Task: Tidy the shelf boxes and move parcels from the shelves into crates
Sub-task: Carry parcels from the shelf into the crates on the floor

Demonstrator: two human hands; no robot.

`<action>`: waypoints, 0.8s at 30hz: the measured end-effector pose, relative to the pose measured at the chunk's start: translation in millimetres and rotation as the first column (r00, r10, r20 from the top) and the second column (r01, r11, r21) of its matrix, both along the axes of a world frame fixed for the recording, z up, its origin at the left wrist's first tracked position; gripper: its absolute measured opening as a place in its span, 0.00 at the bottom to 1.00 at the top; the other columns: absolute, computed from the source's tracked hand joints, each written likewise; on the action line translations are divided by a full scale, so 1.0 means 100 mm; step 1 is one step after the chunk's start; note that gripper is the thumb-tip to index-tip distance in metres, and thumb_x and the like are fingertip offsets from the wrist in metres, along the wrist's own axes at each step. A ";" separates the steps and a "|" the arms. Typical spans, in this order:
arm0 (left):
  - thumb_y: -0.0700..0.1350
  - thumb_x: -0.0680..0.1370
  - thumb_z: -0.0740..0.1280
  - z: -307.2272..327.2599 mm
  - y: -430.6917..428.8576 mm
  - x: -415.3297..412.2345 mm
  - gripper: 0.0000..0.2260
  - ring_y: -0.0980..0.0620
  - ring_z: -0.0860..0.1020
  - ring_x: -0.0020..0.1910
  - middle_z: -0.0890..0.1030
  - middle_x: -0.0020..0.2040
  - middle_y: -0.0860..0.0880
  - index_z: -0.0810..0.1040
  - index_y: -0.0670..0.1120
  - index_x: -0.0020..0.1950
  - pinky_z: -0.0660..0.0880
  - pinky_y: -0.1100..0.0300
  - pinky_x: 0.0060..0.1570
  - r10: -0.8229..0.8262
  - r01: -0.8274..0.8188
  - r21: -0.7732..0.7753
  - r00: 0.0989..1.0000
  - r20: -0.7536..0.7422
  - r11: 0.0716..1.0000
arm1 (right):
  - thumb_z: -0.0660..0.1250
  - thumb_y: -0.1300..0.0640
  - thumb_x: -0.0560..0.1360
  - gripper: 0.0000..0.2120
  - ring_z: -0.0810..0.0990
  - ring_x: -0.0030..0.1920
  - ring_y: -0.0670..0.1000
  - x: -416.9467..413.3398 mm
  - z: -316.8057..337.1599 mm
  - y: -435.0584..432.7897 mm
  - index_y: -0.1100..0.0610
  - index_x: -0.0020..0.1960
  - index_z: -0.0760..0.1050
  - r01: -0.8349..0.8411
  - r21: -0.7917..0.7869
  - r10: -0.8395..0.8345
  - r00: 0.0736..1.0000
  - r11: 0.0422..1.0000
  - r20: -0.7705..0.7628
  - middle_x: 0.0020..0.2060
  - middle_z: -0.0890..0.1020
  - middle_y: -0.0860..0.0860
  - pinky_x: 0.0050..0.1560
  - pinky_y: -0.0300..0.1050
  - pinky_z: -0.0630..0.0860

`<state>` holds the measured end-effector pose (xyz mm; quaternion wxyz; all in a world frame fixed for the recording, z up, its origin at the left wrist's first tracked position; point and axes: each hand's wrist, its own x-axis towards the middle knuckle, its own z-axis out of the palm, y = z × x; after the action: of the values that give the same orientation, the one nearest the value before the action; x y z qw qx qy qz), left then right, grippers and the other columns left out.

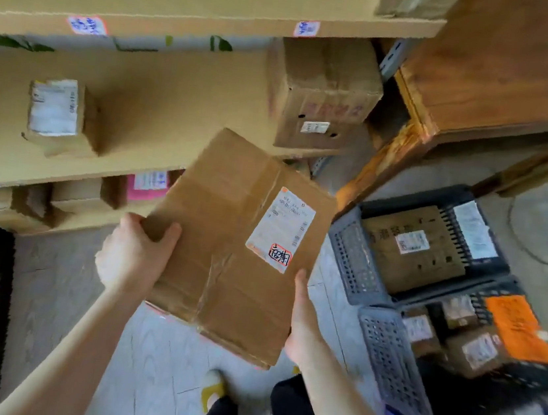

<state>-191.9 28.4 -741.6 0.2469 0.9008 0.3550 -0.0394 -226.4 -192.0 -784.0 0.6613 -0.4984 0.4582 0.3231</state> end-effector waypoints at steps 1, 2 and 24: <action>0.59 0.72 0.66 0.00 -0.19 0.13 0.24 0.37 0.77 0.52 0.80 0.51 0.38 0.71 0.41 0.56 0.71 0.48 0.51 -0.085 0.085 0.015 0.996 -0.026 0.996 | 0.55 0.27 0.67 0.36 0.81 0.53 0.54 -0.05 -0.02 -0.16 0.51 0.64 0.72 0.080 0.003 -0.080 0.997 0.997 -0.013 0.54 0.82 0.53 0.48 0.51 0.79; 0.59 0.72 0.66 -0.01 -0.41 0.27 0.23 0.37 0.77 0.53 0.80 0.51 0.37 0.71 0.41 0.56 0.71 0.49 0.51 -0.158 0.159 0.022 0.986 -0.047 0.987 | 0.55 0.29 0.69 0.33 0.83 0.47 0.52 -0.09 -0.05 -0.33 0.52 0.59 0.75 0.153 -0.004 -0.153 0.988 0.988 -0.015 0.46 0.84 0.52 0.41 0.48 0.79; 0.58 0.74 0.65 -2.62 -5.51 3.12 0.31 0.39 0.70 0.65 0.71 0.68 0.41 0.64 0.44 0.71 0.70 0.48 0.60 -0.820 0.790 -0.218 0.549 -0.162 0.573 | 0.53 0.36 0.76 0.29 0.76 0.60 0.62 1.49 -2.30 -4.84 0.58 0.64 0.69 0.510 -0.299 -0.541 0.841 0.806 -0.021 0.57 0.79 0.56 0.63 0.59 0.71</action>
<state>119.7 -522.3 -1003.6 0.2088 0.9341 -0.0730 -0.2801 -77.9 -675.8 -1014.4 0.6218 -0.4230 0.6537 0.0846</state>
